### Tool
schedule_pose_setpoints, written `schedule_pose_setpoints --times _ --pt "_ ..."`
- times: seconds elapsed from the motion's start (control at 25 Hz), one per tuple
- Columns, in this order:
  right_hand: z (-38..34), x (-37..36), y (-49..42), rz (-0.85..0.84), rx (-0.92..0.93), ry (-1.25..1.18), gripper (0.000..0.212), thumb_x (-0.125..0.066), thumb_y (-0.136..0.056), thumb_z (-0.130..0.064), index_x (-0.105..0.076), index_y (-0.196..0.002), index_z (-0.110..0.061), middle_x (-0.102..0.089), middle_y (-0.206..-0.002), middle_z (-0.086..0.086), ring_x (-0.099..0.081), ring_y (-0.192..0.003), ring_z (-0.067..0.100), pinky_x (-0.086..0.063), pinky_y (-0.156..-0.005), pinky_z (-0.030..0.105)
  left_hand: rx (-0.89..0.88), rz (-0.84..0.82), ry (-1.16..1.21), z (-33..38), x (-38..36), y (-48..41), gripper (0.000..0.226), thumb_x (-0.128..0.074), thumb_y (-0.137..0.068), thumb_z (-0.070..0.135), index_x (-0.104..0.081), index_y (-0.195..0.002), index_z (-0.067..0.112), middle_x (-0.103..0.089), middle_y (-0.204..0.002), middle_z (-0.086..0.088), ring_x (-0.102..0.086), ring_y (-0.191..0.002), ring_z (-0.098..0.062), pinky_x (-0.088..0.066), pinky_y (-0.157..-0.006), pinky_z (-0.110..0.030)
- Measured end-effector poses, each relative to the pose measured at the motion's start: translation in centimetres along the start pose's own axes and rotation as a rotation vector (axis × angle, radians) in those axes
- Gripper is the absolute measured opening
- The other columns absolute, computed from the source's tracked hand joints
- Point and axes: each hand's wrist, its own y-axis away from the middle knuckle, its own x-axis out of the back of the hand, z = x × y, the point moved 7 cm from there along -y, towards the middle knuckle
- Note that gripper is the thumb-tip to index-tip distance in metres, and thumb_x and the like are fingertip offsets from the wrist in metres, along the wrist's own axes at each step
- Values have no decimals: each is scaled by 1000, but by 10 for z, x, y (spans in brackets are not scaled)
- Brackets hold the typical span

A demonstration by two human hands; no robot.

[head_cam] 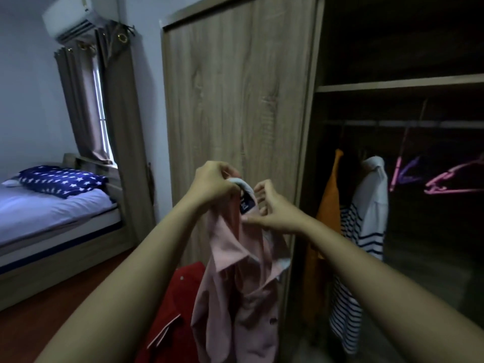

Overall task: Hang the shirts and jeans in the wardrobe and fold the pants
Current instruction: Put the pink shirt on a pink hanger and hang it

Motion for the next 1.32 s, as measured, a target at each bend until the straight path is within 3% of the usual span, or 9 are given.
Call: schedule_pose_setpoints --times 0.08,0.2,0.28,0.44,0.6,0.72,0.88,1.12,1.32 --pt "5 4 8 -55 59 132 61 -78 -71 -39 -37 -112 -22 -51 -116 1 -58 -102 18 -52 -88 39 11 -27 180 9 10 -5 28 -73 -67 -2 -68 -83 19 -65 -72 0 -61 -65 -9 -52 -63 -21" --pt "-12 27 16 129 156 168 54 -78 -68 -46 -37 -103 -40 -42 -117 -1 -48 -111 15 -46 -92 32 -94 -97 437 37 32 -9 34 -65 -66 -14 -65 -83 15 -66 -75 -1 -61 -59 0 -52 -62 -15" --pt "-28 28 15 36 223 115 59 -77 -71 -40 -38 -116 -34 -48 -125 0 -51 -115 13 -46 -92 28 -138 -41 512 51 50 -13 35 -63 -66 -16 -64 -80 16 -66 -74 -2 -62 -59 -1 -53 -63 -16" --pt "-37 53 24 -55 348 496 34 -71 -73 -6 -61 -103 -17 -51 -100 -6 -54 -95 13 -41 -79 27 -155 65 400 41 70 -16 33 -55 -66 -14 -55 -59 19 -67 -80 -8 -66 -79 -16 -50 -63 -21" --pt "-45 114 39 -15 65 827 52 -63 -72 -2 -64 -111 -36 -51 -117 -4 -53 -108 21 -45 -80 33 -154 119 136 28 67 -18 51 -43 -68 -13 -61 -40 25 -68 -101 -2 -63 -89 -13 -46 -70 -22" --pt "-41 144 48 13 -205 1126 56 -68 -73 -18 -53 -118 -48 -44 -116 0 -52 -104 27 -42 -71 35 -265 177 -117 39 50 -17 44 -50 -72 -10 -76 -67 25 -62 -105 1 -58 -102 -12 -41 -87 -19" --pt "16 138 81 -236 -429 1024 59 -70 -67 -7 -61 -118 -36 -58 -112 4 -59 -98 24 -53 -83 35 -202 -341 -487 6 -42 1 39 -60 -69 -2 -70 -59 34 -70 -77 0 -67 -85 -19 -48 -72 -23" --pt "27 155 116 -87 -497 977 46 -66 -76 -12 -64 -118 -28 -63 -117 6 -57 -109 25 -41 -79 25 -202 64 -423 20 -79 14 31 -46 -79 10 -72 -96 10 -65 -99 -18 -59 -95 -39 -49 -79 -40" --pt "32 155 135 61 -509 926 41 -55 -78 -11 -64 -117 -20 -48 -119 13 -53 -111 34 -41 -83 30 -10 -128 -359 5 -186 54 39 -53 -82 3 -37 -119 5 -32 -121 -14 -50 -105 -41 -39 -69 -46"
